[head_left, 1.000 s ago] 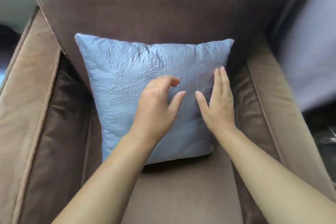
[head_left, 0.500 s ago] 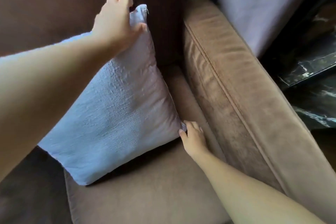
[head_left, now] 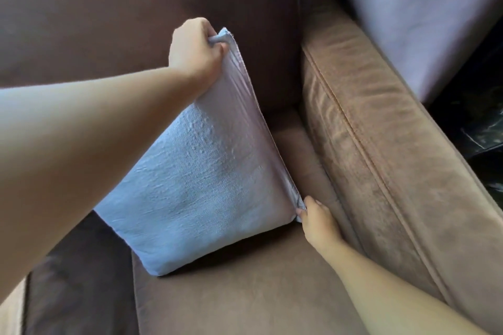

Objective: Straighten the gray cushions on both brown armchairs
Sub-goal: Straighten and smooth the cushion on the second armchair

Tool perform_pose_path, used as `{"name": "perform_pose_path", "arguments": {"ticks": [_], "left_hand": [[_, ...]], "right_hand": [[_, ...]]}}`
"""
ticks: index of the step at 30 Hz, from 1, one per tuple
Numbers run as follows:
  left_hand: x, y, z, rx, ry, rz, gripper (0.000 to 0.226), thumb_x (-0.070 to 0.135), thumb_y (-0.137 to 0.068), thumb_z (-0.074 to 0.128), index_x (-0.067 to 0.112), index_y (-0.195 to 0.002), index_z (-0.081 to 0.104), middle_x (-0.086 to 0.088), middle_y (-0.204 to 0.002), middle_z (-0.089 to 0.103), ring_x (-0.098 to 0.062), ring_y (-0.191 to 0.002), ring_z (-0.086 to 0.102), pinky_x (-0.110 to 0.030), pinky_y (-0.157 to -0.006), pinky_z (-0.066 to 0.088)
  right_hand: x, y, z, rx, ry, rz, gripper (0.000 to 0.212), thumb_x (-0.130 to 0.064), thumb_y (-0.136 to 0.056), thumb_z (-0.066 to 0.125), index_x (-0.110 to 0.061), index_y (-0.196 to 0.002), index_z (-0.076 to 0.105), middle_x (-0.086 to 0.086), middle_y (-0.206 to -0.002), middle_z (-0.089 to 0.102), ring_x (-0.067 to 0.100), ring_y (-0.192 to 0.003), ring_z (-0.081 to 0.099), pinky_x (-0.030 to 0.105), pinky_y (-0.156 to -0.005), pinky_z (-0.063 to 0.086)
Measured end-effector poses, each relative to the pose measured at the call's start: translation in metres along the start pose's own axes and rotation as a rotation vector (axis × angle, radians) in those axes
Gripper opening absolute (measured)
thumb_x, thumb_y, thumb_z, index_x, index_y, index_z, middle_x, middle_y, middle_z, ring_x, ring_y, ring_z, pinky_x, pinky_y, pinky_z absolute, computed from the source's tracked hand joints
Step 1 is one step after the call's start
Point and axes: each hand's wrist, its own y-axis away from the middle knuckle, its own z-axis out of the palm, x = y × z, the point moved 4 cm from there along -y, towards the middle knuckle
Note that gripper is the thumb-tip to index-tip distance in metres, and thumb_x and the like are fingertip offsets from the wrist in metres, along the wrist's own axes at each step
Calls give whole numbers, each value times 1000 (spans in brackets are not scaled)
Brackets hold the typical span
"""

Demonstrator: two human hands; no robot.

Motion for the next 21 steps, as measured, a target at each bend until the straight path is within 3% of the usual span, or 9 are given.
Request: {"name": "perform_pose_path", "arguments": {"ticks": [2,5,8,10,12,14,17,19,21], "left_hand": [[0,2,5,-20,-15,21,21,30,-87,59,14,-99,66,-6,-110,67,-23,-104,59,-28,-78,39],[-1,12,-1,-32,-27,127,28,33,-90,58,14,-110,60,-5,-116,64,-26,-111,57,-37,-93,44],[-27,57,-18,-34,28,157,49,32,-90,63,12,-133,50,-6,-133,56,-27,-126,51,-48,-107,39],[-62,114,-29,19,-23,107,64,32,-90,66,10,-144,41,-9,-148,46,-30,-140,40,-52,-116,29],[-111,180,-38,107,10,-71,75,34,-88,72,5,-148,37,-15,-155,37,-30,-148,29,-46,-122,21],[-168,241,-37,161,104,-382,91,39,-80,79,4,-150,32,-17,-159,29,-29,-151,22,-41,-124,17],[-236,301,-19,34,378,-826,126,70,-63,76,17,-157,11,-5,-167,13,-18,-153,14,-41,-124,17],[-261,306,-8,-67,528,-898,139,78,-53,73,22,-158,3,-2,-168,10,-15,-153,15,-38,-123,19],[-277,290,0,-106,673,-866,139,70,-50,76,22,-159,5,-4,-166,22,-15,-150,25,-37,-122,23]], "right_hand": [[-3,-6,-2,-63,74,25,36,-14,-96,54,-15,-68,33,17,-99,61,34,-88,57,34,-65,33],[-13,-12,-8,-101,130,21,6,-9,-91,54,-9,-86,55,20,-109,63,39,-104,60,36,-74,42],[-26,-12,-22,30,-67,1,29,-10,-89,57,-7,-118,60,14,-123,60,34,-116,58,33,-89,43],[-49,-8,-37,144,-292,-58,39,-27,-93,56,-12,-129,57,10,-127,61,26,-119,57,30,-95,42],[-78,-5,-44,116,-402,-175,63,-51,-88,56,-18,-140,45,4,-139,53,17,-126,52,31,-104,40],[-100,-5,-47,36,-351,-286,95,-73,-74,56,-27,-150,24,-7,-151,34,5,-134,36,29,-111,29],[-114,-14,-48,-47,-200,-338,120,-89,-58,56,-40,-153,2,-12,-161,16,6,-143,22,26,-111,17],[-114,-22,-48,-66,-198,-320,130,-92,-52,59,-37,-155,1,-8,-164,18,14,-149,22,32,-119,18],[-113,-25,-46,-83,-286,-304,128,-87,-51,67,-39,-153,9,-9,-159,33,14,-144,35,38,-119,28]]}}
